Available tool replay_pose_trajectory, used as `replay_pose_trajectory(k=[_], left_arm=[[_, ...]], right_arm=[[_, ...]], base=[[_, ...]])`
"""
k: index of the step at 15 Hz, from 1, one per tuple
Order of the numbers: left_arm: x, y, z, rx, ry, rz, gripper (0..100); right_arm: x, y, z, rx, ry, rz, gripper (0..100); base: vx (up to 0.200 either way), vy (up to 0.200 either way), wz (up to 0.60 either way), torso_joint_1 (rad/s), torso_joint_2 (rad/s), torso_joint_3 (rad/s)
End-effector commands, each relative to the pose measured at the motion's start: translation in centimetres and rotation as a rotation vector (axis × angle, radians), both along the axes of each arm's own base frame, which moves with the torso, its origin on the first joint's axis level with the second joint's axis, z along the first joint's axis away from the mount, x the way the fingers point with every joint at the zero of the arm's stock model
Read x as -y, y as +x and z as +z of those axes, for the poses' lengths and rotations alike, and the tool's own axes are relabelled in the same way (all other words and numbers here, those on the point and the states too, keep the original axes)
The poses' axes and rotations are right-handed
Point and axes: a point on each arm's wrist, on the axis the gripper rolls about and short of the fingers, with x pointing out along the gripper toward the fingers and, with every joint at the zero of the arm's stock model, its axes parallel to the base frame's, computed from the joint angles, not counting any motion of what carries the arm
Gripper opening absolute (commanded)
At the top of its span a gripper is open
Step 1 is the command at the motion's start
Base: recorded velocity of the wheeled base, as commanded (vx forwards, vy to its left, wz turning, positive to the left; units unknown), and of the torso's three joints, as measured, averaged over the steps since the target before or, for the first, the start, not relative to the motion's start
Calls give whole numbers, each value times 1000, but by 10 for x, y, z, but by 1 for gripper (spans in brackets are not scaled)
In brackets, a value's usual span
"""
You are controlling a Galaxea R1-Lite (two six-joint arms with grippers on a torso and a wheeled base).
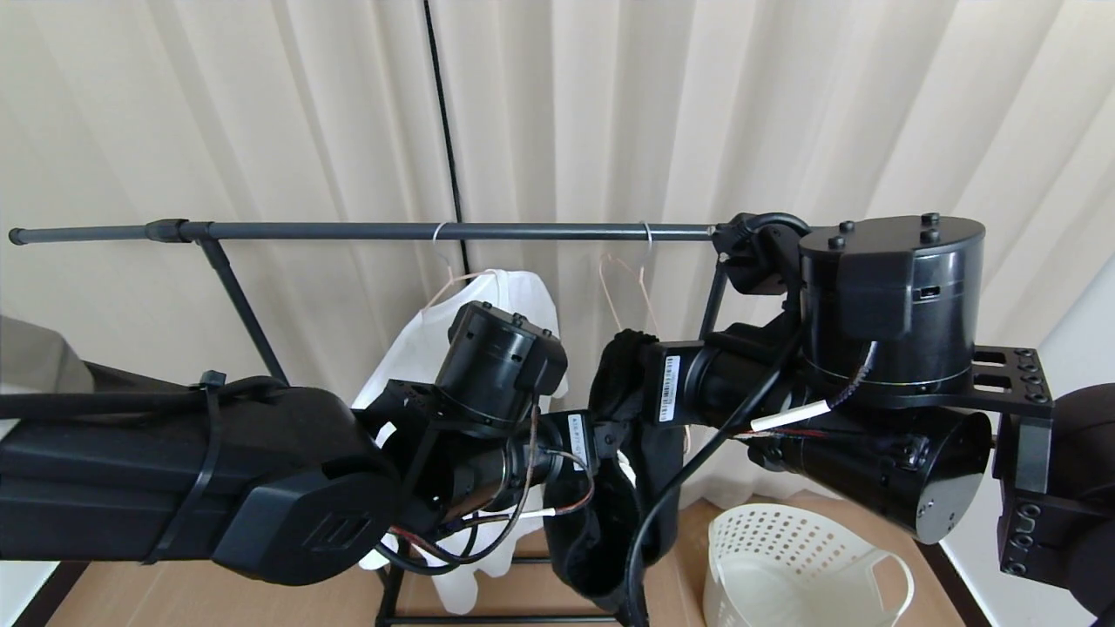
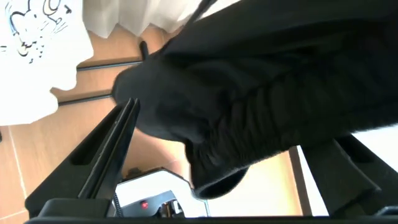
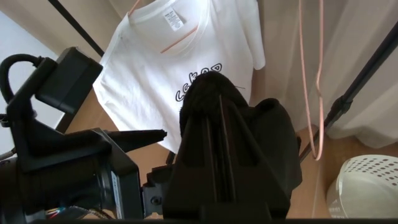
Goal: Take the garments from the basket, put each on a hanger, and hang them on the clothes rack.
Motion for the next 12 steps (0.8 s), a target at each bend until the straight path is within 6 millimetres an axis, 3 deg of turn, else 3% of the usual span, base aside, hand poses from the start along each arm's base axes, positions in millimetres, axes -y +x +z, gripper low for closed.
replay_pose_trajectory(k=[1, 5, 12], left_arm=[[-3, -1, -3, -1, 17, 14, 100], [-18, -16, -4, 0, 52, 32, 100], [-26, -23, -23, -35, 94, 30, 100]], right_arm=[[2, -2, 1, 3, 2, 1, 0], [3, -3, 3, 8, 5, 2, 0], [5, -4, 8, 19, 18, 0, 0]], base=[[0, 0, 0, 0, 0, 0], [0, 0, 0, 0, 0, 0], [0, 0, 0, 0, 0, 0]])
